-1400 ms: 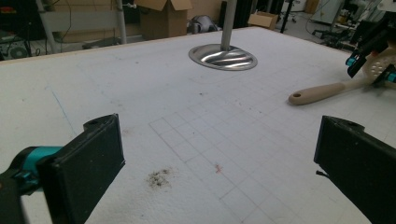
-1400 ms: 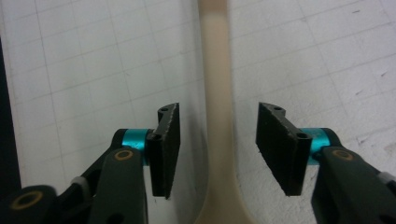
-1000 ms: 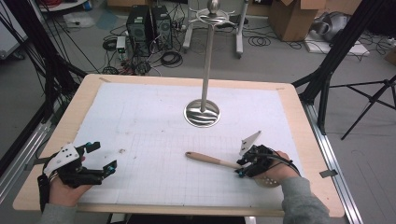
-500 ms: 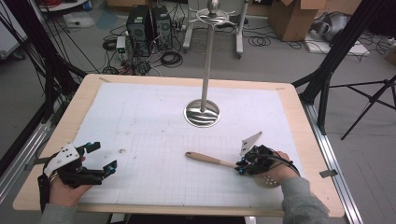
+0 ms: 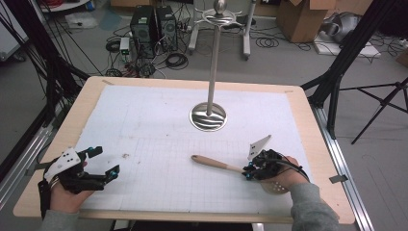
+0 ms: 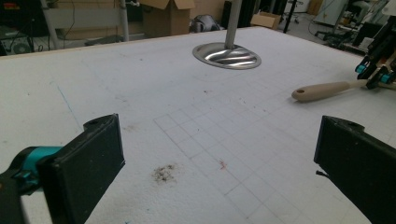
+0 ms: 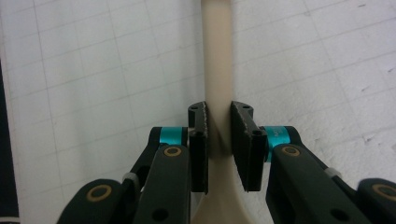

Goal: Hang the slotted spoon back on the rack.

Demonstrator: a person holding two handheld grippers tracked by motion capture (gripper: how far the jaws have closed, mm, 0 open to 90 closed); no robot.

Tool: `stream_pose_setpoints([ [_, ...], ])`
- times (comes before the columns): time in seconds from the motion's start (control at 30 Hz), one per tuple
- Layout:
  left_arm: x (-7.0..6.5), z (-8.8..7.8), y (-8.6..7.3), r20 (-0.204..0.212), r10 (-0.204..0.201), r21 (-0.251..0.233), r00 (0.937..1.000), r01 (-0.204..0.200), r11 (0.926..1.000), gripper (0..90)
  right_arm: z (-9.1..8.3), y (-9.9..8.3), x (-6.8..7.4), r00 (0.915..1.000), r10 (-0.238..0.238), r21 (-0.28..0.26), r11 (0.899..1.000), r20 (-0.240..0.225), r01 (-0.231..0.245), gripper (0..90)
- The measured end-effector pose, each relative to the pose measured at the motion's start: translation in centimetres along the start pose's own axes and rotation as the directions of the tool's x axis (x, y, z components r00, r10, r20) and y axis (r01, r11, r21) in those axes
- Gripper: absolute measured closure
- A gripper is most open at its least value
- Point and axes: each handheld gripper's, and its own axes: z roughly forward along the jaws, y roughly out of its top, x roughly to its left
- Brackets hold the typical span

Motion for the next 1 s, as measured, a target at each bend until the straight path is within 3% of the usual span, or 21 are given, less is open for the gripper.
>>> stream_pose_setpoints([
  [0.53,0.0,0.0,0.0,-0.002,-0.001,-0.004,1.0000,0.001,1.0000,1.8,-1.4,-0.5,-0.3,0.9993,0.034,-0.108,0.994,0.018,-0.032,77.9],
  [0.83,0.0,0.0,0.0,0.003,-0.005,-0.006,1.0000,0.005,1.0000,1.8,-2.6,-0.8,-0.5,0.9967,0.076,-0.210,0.975,0.028,-0.069,77.8],
  [1.0,0.0,0.0,-0.1,0.003,-0.003,0.000,1.0000,0.003,1.0000,1.8,-2.9,-0.8,-0.6,0.9951,0.090,-0.240,0.968,0.043,-0.077,77.9],
])
